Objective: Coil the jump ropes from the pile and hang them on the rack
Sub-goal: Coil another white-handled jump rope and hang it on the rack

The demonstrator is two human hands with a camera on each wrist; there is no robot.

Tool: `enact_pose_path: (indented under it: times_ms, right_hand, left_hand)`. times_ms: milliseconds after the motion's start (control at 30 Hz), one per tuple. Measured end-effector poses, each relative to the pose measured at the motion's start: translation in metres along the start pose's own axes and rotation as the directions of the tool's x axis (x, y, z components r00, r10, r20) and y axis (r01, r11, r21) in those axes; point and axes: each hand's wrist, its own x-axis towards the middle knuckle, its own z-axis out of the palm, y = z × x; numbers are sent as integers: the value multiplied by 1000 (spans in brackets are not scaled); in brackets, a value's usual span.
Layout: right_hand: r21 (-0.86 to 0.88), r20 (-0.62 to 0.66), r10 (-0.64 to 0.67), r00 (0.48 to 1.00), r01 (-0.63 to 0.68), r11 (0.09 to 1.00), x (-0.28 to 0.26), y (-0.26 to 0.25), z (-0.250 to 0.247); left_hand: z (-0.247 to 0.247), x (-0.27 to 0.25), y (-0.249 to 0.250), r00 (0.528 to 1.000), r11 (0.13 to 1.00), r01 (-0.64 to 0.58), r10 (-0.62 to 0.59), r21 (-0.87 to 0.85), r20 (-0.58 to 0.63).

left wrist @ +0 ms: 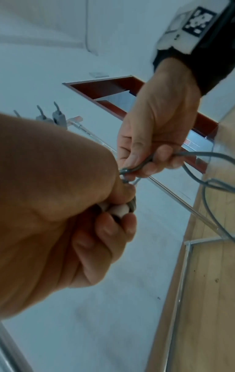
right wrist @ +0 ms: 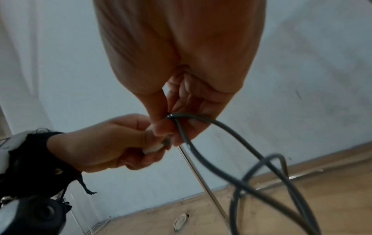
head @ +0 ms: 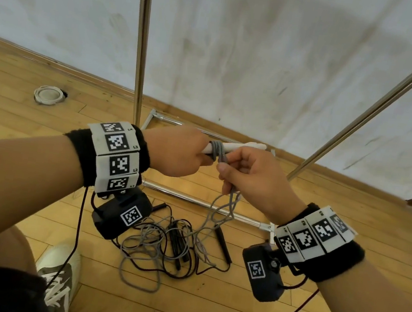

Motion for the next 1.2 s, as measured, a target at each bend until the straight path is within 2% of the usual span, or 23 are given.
enact_pose_path:
  times_ms: [67, 167, 233, 333, 500, 567, 700, 800, 867, 933, 1067, 1167, 1200]
  right_hand:
    - [6, -71, -20, 997, 21, 1000, -2, 5, 4]
    - [-47, -114, -139, 984, 134, 990, -6, 11, 8]
    - [-17, -80, -192, 978, 191, 981, -7, 14, 6]
    - [52, 38, -169, 985, 167, 985, -7, 19, -1]
    - [28, 140, -105, 985, 102, 994, -11, 27, -11]
    - [-99, 145, -84, 986, 99, 990, -14, 31, -13]
    - [-378, 191, -15, 981, 88, 922, -19, 35, -18]
    - [-351, 281, -36, 959, 138, 926, -22, 38, -16]
    - [-325, 263, -41, 964, 128, 937, -20, 40, -18]
    - [-335, 277, 17, 961, 80, 939, -14, 39, -18]
    - [-586, 360, -79, 929, 292, 756, -12, 37, -19]
    - [-691, 346, 12, 938, 246, 680, -10, 35, -20]
    - [-679, 334, 4, 943, 238, 694, -10, 36, -21]
  left_hand:
    - [-2, -1, 1, 998, 996, -20, 15, -90, -53]
    - [-7, -4, 3, 995, 974, -49, 28, -223, -98]
    - [-11, -8, 4, 994, 961, -69, 43, -268, -105]
    - [-15, -14, 6, 991, 935, -101, 66, -341, -113]
    - [-20, -23, 11, 987, 917, -154, 156, -368, -26]
    - [-22, -26, 14, 981, 915, -180, 194, -362, 0]
    - [-21, -32, 18, 963, 911, -209, 255, -355, 88]
    - [-18, -36, 19, 943, 905, -214, 289, -367, 163]
    - [-16, -39, 21, 932, 917, -219, 298, -334, 205]
    - [-11, -40, 23, 919, 931, -215, 295, -293, 261]
    - [-7, -41, 26, 896, 949, -192, 273, -248, 350]
    - [-7, -41, 26, 876, 953, -181, 268, -242, 400]
    - [-6, -42, 27, 871, 960, -178, 256, -216, 418]
